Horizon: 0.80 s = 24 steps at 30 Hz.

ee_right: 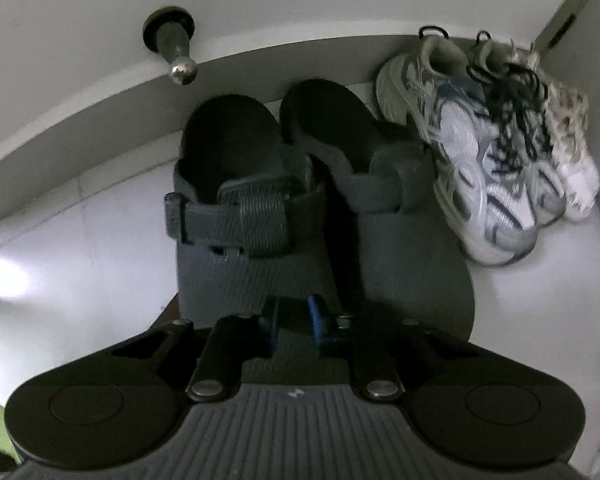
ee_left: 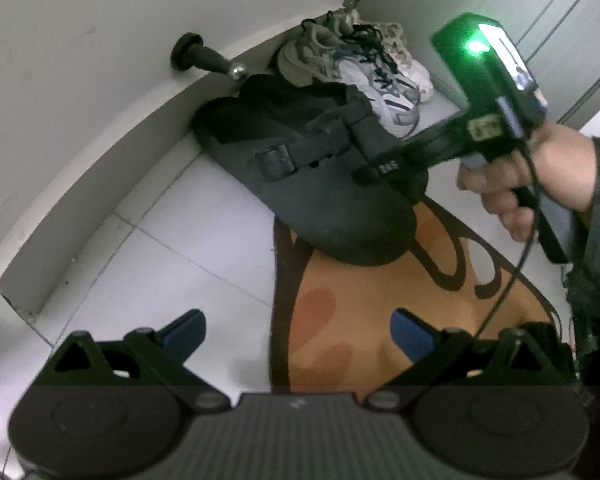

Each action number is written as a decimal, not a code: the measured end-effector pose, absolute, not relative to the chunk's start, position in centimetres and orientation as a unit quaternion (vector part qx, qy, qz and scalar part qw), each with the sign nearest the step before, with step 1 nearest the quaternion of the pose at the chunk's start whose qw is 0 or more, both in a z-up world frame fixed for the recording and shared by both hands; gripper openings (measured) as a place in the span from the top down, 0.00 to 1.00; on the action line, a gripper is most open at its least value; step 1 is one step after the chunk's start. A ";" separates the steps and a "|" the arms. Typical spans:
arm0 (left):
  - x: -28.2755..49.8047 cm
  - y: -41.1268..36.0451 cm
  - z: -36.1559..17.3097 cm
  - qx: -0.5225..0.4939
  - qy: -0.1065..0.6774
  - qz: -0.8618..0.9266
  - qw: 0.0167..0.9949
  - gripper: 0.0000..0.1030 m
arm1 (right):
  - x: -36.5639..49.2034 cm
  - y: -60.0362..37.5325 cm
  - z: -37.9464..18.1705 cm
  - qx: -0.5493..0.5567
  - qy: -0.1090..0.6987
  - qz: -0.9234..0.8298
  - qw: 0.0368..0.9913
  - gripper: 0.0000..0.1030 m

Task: Organize scattered shoes
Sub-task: 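Set the clogs down beside the sneakers and open the right tool, then move the right tool over the mat and close it on black slides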

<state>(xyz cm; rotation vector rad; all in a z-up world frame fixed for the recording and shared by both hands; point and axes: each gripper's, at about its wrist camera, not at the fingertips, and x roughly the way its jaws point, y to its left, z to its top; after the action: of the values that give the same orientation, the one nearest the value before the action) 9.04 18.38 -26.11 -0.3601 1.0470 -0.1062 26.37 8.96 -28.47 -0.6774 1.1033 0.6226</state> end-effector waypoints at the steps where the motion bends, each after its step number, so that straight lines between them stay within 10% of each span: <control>1: 9.1 18.5 -26.1 -0.173 0.497 -0.049 0.849 0.03 | 26.4 9.1 -28.6 -0.313 0.506 0.284 0.752 0.83; 8: 9.3 18.8 -26.1 -0.185 0.497 -0.058 0.846 0.03 | 26.3 8.3 -27.8 -0.283 0.510 0.285 0.761 0.83; 13: 9.3 18.5 -25.0 -0.184 0.484 -0.090 0.851 0.03 | 25.3 5.8 -25.2 -0.263 0.515 0.279 0.767 0.59; 24: 7.8 16.7 -21.3 -0.166 0.449 -0.194 0.856 0.03 | 21.0 -5.0 -20.4 -0.253 0.576 0.192 0.753 0.40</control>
<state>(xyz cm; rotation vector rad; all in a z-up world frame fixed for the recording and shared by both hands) 7.84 16.65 -21.32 -0.3482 0.9439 -0.4069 21.01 -4.98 -20.39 -0.5532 1.2562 0.4188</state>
